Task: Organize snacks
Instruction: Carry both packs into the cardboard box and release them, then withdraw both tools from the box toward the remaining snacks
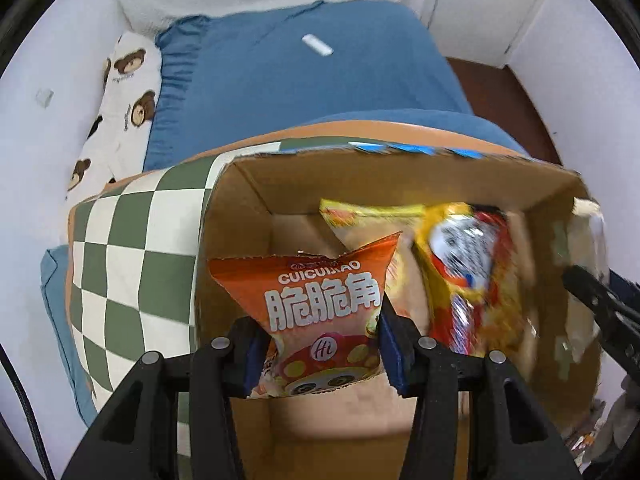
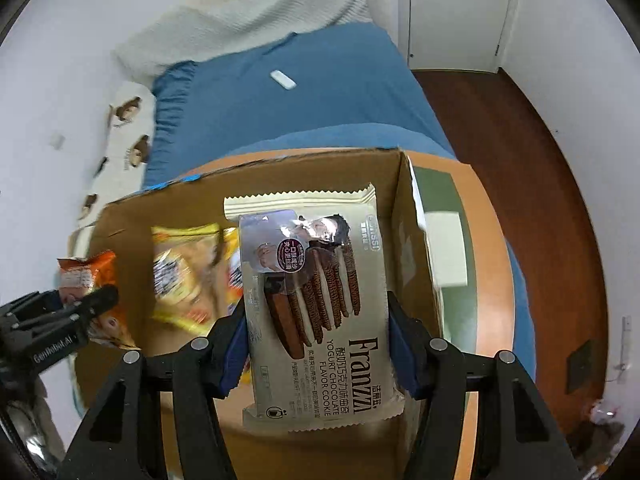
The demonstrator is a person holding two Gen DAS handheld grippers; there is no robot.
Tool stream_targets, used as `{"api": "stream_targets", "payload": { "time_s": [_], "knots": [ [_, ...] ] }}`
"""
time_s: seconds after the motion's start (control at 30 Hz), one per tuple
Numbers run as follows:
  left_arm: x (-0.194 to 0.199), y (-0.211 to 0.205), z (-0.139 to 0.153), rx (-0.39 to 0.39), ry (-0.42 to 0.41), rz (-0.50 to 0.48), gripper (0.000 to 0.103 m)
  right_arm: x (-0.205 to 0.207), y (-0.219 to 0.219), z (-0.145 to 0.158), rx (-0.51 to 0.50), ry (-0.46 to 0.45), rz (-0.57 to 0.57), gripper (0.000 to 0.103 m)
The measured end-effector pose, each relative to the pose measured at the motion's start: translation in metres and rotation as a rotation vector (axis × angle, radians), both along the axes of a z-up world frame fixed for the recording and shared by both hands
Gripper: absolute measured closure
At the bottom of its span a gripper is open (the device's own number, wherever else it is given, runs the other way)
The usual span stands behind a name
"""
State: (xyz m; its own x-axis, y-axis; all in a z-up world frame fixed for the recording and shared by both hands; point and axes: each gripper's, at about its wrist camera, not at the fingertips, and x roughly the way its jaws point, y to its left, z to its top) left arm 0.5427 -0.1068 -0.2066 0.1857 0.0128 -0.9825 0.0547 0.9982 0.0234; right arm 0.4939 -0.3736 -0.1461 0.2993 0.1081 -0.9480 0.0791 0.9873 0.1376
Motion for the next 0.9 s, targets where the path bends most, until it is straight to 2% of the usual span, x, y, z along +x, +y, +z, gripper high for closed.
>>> {"api": "stream_targets", "payload": {
  "time_s": [0.1, 0.17, 0.2, 0.23, 0.27, 0.3, 0.63, 0.9],
  "knots": [
    [0.018, 0.004, -0.021, 0.016, 0.049, 0.013, 0.056, 0.025, -0.004, -0.018, -0.027, 0.038, -0.018, 0.037],
    [0.025, 0.006, -0.03, 0.017, 0.07, 0.015, 0.054, 0.031, -0.004, -0.026, -0.039, 0.07, -0.016, 0.018],
    [0.028, 0.008, -0.034, 0.011, 0.073, 0.014, 0.051, 0.03, -0.004, -0.029, -0.037, 0.081, -0.015, 0.016],
    [0.029, 0.008, -0.035, 0.009, 0.07, 0.014, 0.035, 0.032, -0.004, -0.03, -0.029, 0.091, -0.017, 0.01],
    [0.029, 0.009, -0.035, 0.007, 0.061, 0.019, 0.013, 0.034, -0.003, -0.032, -0.024, 0.098, -0.014, 0.007],
    [0.029, 0.01, -0.035, -0.006, 0.053, 0.023, 0.007, 0.035, -0.002, -0.034, -0.022, 0.098, -0.008, 0.006],
    [0.013, 0.018, -0.029, -0.06, 0.053, 0.066, 0.005, 0.023, -0.001, -0.039, -0.013, 0.12, 0.021, 0.006],
    [-0.025, 0.021, -0.017, -0.093, 0.005, 0.076, 0.005, -0.007, 0.001, -0.036, -0.021, 0.1, 0.051, 0.006]
  ]
}}
